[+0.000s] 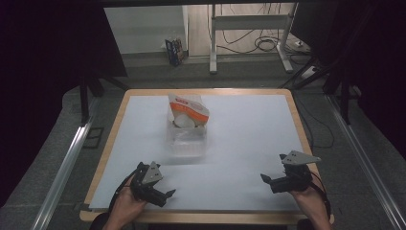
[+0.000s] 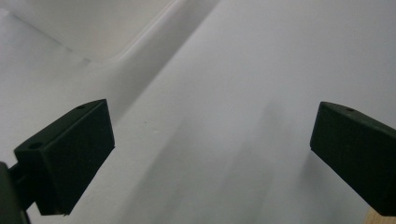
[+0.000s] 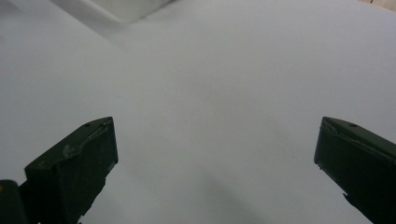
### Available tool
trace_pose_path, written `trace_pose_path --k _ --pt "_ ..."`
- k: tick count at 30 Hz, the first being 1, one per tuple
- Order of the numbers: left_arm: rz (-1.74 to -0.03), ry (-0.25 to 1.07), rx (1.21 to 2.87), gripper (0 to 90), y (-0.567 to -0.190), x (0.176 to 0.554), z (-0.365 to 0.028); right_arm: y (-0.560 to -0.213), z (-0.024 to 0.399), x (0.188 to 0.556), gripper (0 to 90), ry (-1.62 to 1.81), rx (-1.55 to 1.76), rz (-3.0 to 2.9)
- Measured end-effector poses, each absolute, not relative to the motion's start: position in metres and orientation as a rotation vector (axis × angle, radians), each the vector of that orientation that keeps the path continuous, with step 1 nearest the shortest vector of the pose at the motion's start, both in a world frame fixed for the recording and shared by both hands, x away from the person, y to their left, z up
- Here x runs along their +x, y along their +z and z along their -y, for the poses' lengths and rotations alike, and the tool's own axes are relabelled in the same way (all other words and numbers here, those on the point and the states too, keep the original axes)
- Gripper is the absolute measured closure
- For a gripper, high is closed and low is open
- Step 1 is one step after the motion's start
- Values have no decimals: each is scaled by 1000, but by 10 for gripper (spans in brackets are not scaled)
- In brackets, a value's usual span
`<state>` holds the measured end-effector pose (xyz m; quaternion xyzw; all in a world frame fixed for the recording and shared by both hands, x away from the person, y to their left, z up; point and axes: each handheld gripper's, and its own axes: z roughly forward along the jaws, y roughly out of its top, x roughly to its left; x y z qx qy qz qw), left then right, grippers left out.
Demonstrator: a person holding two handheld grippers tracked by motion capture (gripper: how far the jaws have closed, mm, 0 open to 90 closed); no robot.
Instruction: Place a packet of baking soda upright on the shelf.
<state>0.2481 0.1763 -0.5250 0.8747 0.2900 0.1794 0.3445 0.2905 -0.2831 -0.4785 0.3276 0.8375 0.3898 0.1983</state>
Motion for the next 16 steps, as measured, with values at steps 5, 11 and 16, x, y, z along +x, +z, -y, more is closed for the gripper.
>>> trace_pose_path --k 5,11,16 --pt "-747 481 2274 0 -526 248 -176 -482 290 286 0 1076 948 -2338" --pt "-741 490 2279 0 -527 248 -176 -492 299 282 0 1044 1000 -2352" --pt "-740 495 2278 0 -526 248 -176 -495 302 283 0 1021 1019 -2361"
